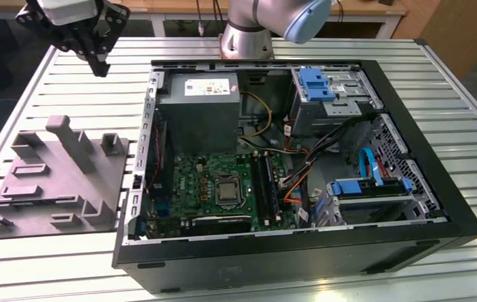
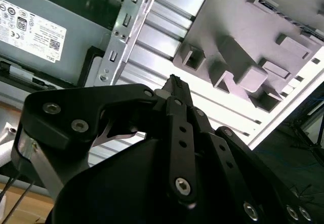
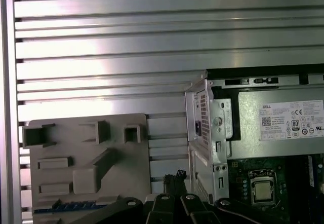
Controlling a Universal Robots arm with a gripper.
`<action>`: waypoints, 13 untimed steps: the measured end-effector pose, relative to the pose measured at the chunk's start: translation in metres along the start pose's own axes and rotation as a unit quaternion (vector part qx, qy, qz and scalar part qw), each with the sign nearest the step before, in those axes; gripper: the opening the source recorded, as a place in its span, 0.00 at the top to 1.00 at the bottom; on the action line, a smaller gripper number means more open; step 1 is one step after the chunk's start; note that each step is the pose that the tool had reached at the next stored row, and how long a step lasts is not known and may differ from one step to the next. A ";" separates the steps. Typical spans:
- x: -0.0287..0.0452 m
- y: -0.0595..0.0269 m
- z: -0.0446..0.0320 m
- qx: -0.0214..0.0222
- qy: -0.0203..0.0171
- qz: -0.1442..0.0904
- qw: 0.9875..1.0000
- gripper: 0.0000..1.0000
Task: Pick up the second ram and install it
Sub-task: 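Reach for the second ram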
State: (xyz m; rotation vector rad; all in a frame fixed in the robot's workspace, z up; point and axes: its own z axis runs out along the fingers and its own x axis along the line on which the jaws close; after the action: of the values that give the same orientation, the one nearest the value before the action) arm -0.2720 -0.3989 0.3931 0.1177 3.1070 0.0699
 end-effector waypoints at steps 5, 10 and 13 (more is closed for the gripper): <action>0.0175 -0.0013 -0.0005 0.000 -0.001 0.000 1.000 0.90; 0.0356 -0.0027 -0.0011 0.000 -0.001 0.000 1.000 0.90; 0.0458 -0.0034 -0.0013 0.000 -0.001 0.000 1.000 0.90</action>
State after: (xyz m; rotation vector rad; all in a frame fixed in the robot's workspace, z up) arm -0.3179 -0.3989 0.3929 0.1175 3.1043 0.0699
